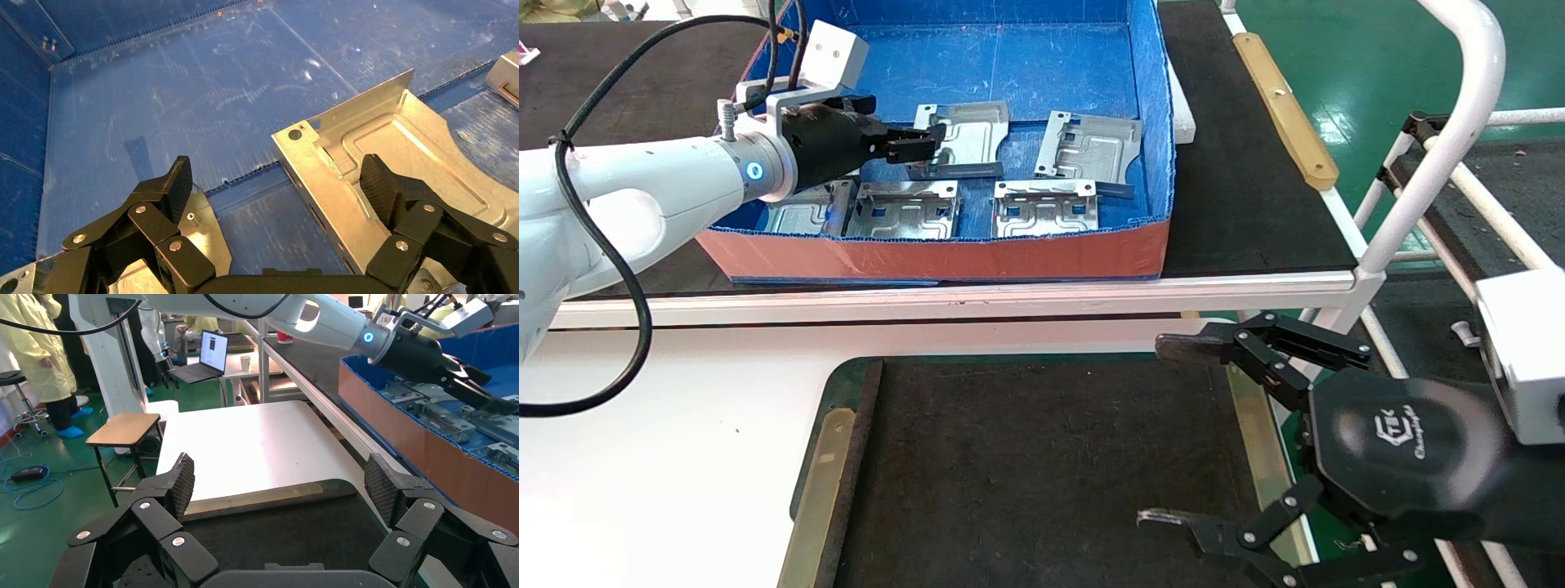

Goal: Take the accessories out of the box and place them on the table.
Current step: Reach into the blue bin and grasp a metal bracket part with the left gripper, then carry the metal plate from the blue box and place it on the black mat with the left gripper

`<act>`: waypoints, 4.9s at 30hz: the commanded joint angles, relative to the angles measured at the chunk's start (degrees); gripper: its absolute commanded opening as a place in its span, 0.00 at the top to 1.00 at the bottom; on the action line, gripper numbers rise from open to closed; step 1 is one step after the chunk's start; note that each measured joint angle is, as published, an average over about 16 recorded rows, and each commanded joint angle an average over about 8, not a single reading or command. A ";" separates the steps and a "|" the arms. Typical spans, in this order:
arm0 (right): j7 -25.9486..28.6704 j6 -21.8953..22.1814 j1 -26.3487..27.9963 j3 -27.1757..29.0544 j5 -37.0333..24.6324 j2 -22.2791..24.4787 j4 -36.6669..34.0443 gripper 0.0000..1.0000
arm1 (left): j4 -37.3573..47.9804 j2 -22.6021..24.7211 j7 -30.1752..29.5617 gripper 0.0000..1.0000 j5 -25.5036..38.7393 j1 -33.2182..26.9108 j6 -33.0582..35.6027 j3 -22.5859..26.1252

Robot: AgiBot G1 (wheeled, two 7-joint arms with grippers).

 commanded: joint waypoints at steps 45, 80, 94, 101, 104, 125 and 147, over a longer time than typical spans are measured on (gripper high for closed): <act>0.00 0.01 0.00 0.00 0.01 0.00 -0.01 1.00 | -0.10 -0.15 0.14 1.00 0.09 0.00 0.11 0.04; -0.01 0.01 0.00 -0.01 0.02 0.01 -0.01 0.83 | -49.03 -29.93 -7.98 1.00 -9.37 7.27 51.22 -2.92; -0.01 0.01 0.00 -0.02 0.02 0.01 -0.01 0.00 | -76.75 -39.63 -18.97 1.00 -8.45 26.63 31.89 -6.00; -0.01 0.01 0.00 -0.02 0.02 0.01 -0.01 0.00 | -78.01 -38.67 -16.45 1.00 -9.49 32.18 29.94 -5.97; -0.02 0.01 0.00 -0.02 0.02 0.01 -0.01 0.00 | -77.81 -38.01 -14.71 1.00 -9.87 33.53 30.14 -5.84; -0.02 0.01 0.01 -0.03 0.03 0.01 -0.01 0.00 | -68.48 -27.76 7.21 1.00 -5.84 39.97 32.71 -1.62; -0.02 0.02 0.01 -0.04 0.03 0.02 -0.01 0.00 | -39.01 -9.33 33.57 1.00 -1.74 32.65 37.85 3.04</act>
